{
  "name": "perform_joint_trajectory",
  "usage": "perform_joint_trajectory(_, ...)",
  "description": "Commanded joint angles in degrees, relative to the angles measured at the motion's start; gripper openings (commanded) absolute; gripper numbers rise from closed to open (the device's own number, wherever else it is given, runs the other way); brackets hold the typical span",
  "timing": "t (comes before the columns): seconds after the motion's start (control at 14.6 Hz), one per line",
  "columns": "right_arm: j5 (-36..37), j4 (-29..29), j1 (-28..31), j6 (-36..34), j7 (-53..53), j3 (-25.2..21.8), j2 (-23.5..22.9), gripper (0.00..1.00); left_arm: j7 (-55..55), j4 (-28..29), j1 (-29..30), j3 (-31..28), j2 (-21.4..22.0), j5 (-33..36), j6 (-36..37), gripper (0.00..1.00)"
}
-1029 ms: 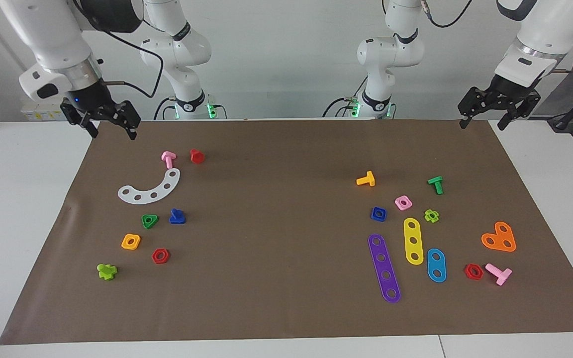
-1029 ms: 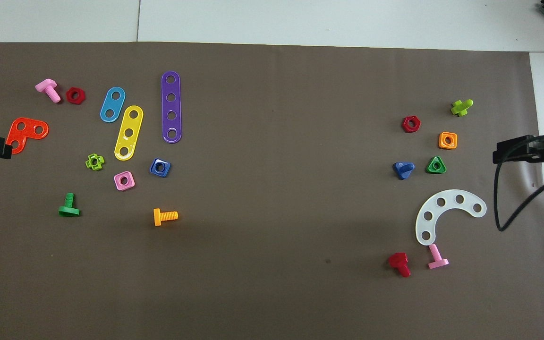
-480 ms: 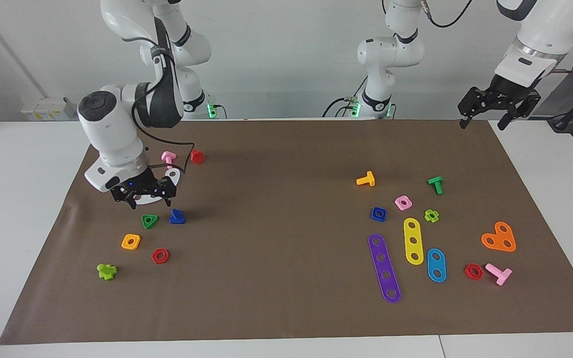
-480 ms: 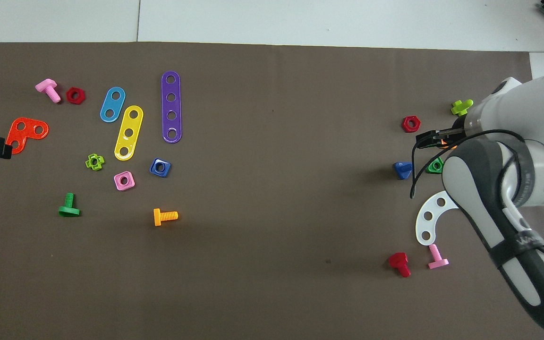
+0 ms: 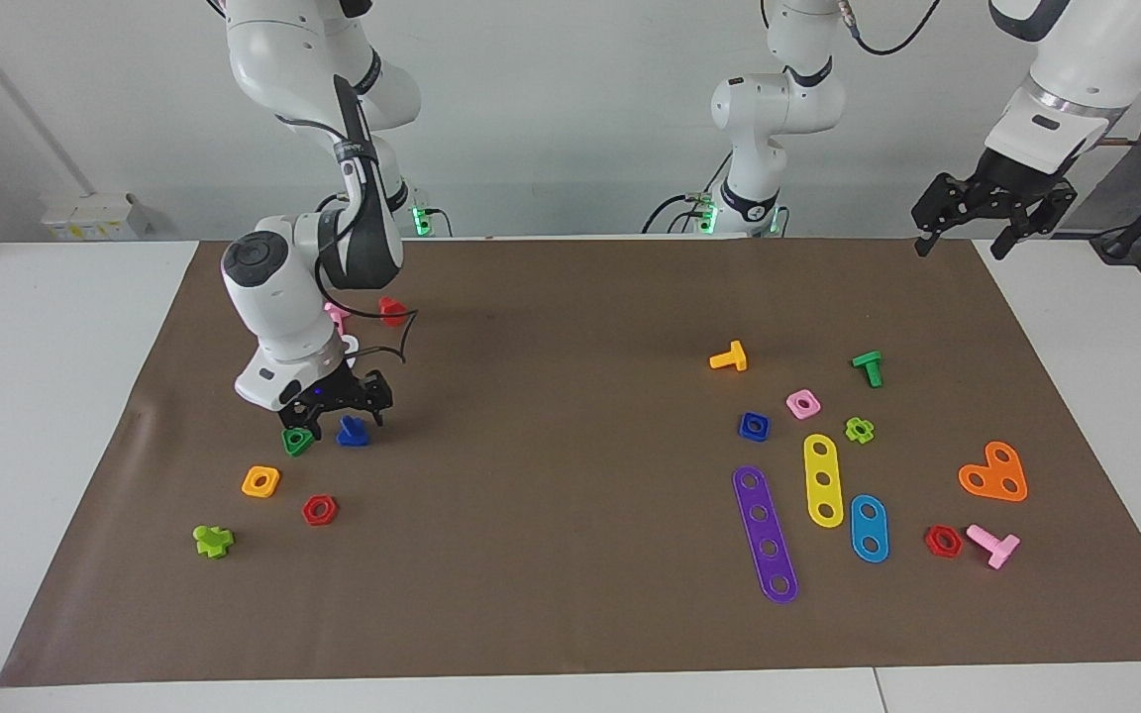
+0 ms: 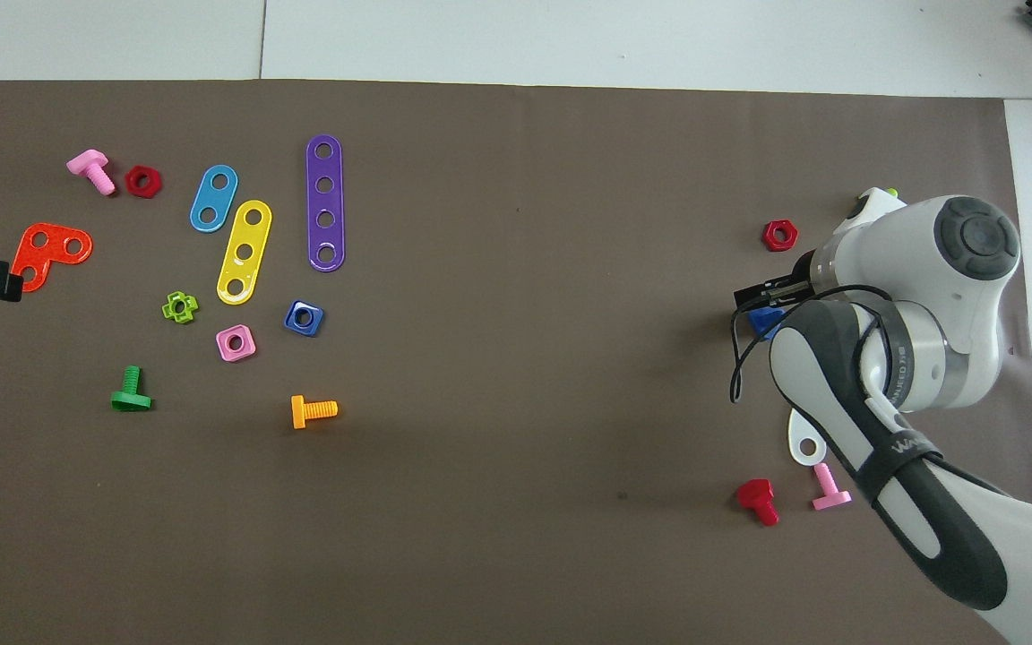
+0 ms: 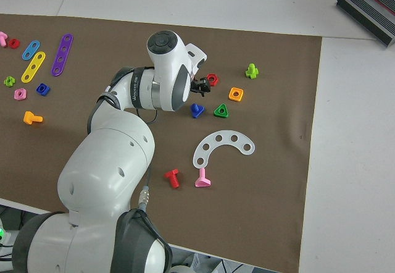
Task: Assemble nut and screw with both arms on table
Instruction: 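Reach the right gripper to the blue bolt and grasp it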
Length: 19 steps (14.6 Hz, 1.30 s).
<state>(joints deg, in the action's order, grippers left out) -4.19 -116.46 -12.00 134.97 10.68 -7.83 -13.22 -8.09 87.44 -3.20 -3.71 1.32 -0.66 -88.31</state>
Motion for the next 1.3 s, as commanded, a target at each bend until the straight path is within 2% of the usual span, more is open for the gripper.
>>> perform_joint_trajectory(0.0, -1.8, -2.3, 0.2, 2.8, 3.7, -0.1, 0.0, 0.85, -0.4, 1.6, 0.7, 0.5, 1.4, 0.7, 0.1, 1.00)
perform_joint_trajectory(0.21, -1.8, -5.0, 0.3, 5.7, 5.8, -0.1, -0.2, 0.75, -0.4, 1.6, 0.7, 0.5, 1.4, 0.7, 0.1, 1.00)
perform_joint_trajectory(0.55, -1.8, -5.7, 0.6, 5.8, 6.8, -0.1, -0.2, 0.45, -0.4, 1.6, 0.7, 0.5, 1.4, 0.7, 0.1, 1.00)
perform_joint_trajectory(0.82, -1.8, -6.5, 1.0, 5.8, 8.4, -0.2, -0.1, 0.35, -0.4, 1.6, 0.7, 0.5, 1.5, 0.7, 0.1, 1.00)
perform_joint_trajectory(0.89, -1.8, -6.5, 1.2, 5.8, 8.5, -0.2, -0.1, 0.23, -0.4, 1.6, 0.7, 0.5, 1.4, 0.7, 0.0, 1.00)
perform_joint_trajectory(0.96, -1.8, -6.5, 1.2, 5.7, 8.0, -0.1, -0.1, 0.00, -0.4, 1.6, 0.7, 0.5, 1.5, 0.7, 0.1, 1.00)
perform_joint_trajectory(1.23, -1.8, -4.2, 1.2, 3.0, 5.0, -0.1, -0.1, 0.00, -0.5, 1.6, 0.7, 0.5, 1.5, 0.7, 0.1, 1.00)
